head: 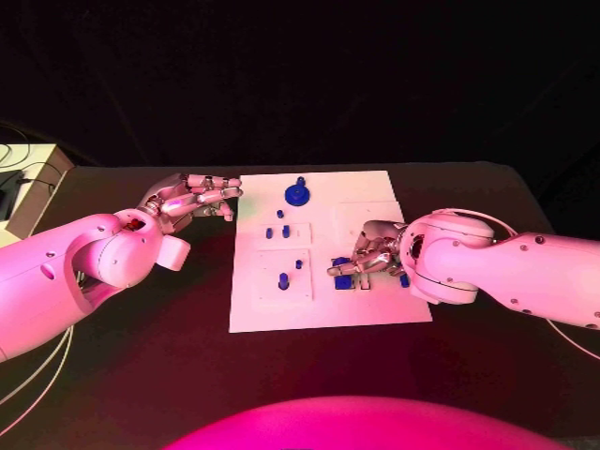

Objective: Assemble the parts on the task board

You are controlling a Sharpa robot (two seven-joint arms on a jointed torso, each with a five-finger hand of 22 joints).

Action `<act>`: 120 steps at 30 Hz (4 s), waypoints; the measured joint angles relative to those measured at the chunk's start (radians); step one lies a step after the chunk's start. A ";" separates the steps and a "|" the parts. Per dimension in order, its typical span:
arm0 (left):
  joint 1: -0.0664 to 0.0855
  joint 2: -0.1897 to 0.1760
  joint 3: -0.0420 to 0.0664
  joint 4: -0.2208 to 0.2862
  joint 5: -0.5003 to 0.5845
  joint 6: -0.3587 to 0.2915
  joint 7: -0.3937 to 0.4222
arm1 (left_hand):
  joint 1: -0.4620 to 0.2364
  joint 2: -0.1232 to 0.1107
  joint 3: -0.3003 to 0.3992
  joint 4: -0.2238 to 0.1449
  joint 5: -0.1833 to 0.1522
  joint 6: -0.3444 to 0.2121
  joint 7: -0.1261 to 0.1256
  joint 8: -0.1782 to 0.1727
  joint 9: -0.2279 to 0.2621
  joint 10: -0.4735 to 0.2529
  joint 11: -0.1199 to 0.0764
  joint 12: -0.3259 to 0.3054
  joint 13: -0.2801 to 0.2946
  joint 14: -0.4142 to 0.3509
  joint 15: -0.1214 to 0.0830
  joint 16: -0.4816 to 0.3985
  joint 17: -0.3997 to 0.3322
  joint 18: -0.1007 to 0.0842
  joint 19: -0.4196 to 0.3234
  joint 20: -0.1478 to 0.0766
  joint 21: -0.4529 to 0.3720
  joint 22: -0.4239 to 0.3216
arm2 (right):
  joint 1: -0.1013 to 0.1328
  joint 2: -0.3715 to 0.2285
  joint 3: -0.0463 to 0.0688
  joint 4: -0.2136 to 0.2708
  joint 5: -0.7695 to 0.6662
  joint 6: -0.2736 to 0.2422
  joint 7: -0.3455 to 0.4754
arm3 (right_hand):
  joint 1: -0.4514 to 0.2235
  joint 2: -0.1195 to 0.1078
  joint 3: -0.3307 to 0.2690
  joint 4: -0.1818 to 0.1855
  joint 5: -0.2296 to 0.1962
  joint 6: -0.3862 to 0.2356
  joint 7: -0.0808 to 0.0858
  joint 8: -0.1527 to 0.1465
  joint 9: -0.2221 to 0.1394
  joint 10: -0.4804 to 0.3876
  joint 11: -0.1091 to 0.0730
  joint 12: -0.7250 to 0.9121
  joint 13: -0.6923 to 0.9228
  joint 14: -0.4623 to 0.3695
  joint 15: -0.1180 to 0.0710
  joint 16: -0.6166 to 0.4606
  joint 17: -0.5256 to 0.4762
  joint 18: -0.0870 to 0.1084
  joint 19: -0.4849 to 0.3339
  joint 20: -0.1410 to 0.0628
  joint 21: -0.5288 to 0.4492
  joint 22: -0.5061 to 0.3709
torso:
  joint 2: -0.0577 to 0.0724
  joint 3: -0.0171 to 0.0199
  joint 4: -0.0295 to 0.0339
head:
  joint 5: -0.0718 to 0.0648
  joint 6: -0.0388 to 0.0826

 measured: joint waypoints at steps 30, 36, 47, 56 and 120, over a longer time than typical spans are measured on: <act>-0.002 0.001 0.000 -0.004 0.000 0.003 -0.001 | 0.000 0.000 0.000 0.000 0.000 0.000 0.000 0.000 0.000 0.000 0.000 0.000 0.000 0.000 0.000 0.000 0.000 0.000 0.000 0.000 -0.003 0.000 | -0.012 -0.122 0.002 0.087 0.007 -0.052 0.118 | 0.060 0.082 -0.022 -0.188 0.022 0.004 -0.004 0.012 0.013 0.004 -0.004 0.014 0.010 0.000 0.000 0.000 0.008 0.000 0.000 0.000 0.013 0.001 | 0.000 0.0012 -0.0015 | -0.002 0.008; -0.003 0.001 0.000 -0.005 0.000 0.004 -0.001 | 0.000 0.000 0.000 0.000 0.000 -0.004 0.004 0.000 0.000 0.000 0.000 0.000 0.000 0.000 0.000 0.000 0.000 0.000 0.000 0.000 -0.005 0.002 | -0.022 -0.121 0.002 0.089 0.010 -0.048 0.131 | 0.089 0.050 0.040 -0.194 0.022 0.004 -0.004 0.016 0.019 0.004 -0.004 0.014 0.012 0.000 0.000 0.000 0.009 0.000 0.000 0.000 0.017 0.000 | 0.000 0.0005 -0.0010 | -0.004 0.008; -0.003 0.000 0.000 -0.003 0.000 0.004 -0.001 | 0.000 0.000 0.000 0.000 0.000 -0.004 0.004 0.000 0.000 0.000 0.000 0.004 0.000 0.000 0.000 0.000 0.000 0.000 0.000 0.000 -0.006 0.003 | -0.033 -0.097 0.002 0.070 0.000 -0.051 0.128 | 0.096 0.111 -0.002 -0.263 0.059 0.004 -0.004 0.020 0.022 0.008 -0.007 0.018 0.012 0.000 0.000 0.000 0.010 0.000 0.000 0.000 0.017 0.000 | 0.001 -0.0006 0.0007 | -0.005 0.008; -0.004 -0.001 0.000 -0.001 0.000 0.004 -0.001 | 0.000 0.000 0.000 0.000 0.000 -0.004 0.004 0.000 0.000 0.000 0.000 0.006 0.000 0.000 0.000 0.000 0.000 0.000 0.000 0.000 -0.006 0.003 | -0.034 -0.083 0.002 0.062 -0.013 -0.059 0.117 | 0.090 0.138 -0.011 -0.271 0.059 0.004 -0.004 0.020 0.022 0.008 -0.007 0.018 0.012 0.000 0.000 0.000 0.010 0.000 0.000 0.000 0.017 0.000 | 0.001 -0.0008 0.0000 | -0.003 0.004; -0.004 -0.005 0.000 -0.003 -0.002 0.004 0.001 | 0.000 0.000 0.007 -0.007 0.000 -0.004 0.004 0.000 0.000 0.000 0.000 0.006 0.000 0.000 0.000 0.000 0.000 0.000 0.003 -0.004 -0.006 0.014 | -0.054 -0.108 0.006 0.075 -0.075 -0.078 0.133 | 0.206 -0.081 0.033 -0.006 -0.174 0.009 -0.005 0.027 0.024 0.008 -0.007 0.025 0.018 0.000 0.000 0.004 0.024 0.000 -0.004 -0.004 0.025 0.000 | 0.000 0.0000 -0.0007 | -0.003 0.004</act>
